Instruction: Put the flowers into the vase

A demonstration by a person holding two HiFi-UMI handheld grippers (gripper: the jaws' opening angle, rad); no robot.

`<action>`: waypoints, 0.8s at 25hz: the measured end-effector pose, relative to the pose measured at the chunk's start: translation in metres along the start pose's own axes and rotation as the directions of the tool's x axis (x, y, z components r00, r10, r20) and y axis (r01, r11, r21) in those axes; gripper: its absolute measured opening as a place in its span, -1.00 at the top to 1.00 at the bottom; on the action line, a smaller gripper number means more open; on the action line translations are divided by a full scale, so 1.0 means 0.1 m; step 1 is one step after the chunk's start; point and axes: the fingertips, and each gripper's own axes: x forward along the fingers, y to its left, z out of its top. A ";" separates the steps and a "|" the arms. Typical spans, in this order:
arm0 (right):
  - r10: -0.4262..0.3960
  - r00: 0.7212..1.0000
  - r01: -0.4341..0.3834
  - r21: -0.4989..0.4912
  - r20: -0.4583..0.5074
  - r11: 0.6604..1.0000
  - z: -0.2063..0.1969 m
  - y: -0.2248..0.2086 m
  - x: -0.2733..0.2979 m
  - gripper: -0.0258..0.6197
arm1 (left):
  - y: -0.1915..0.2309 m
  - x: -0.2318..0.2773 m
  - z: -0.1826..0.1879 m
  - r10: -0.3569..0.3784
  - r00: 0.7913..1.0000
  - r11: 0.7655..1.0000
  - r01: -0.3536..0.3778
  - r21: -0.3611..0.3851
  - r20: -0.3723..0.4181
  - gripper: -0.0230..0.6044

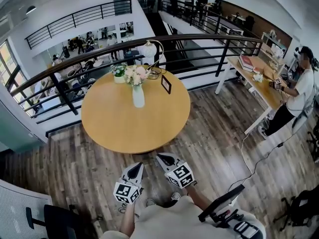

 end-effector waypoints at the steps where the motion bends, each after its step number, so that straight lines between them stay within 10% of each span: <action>1: 0.002 1.000 -0.002 0.000 -0.007 1.000 -0.02 -0.02 -0.05 0.90 | -0.06 0.03 0.01 -0.003 1.000 1.000 0.003 -0.003 0.000 0.91; 20: 0.030 0.999 -0.031 0.035 0.038 0.999 0.00 -0.41 -0.27 0.90 | -0.60 0.51 0.14 -0.035 0.999 0.998 0.035 0.045 -0.010 0.91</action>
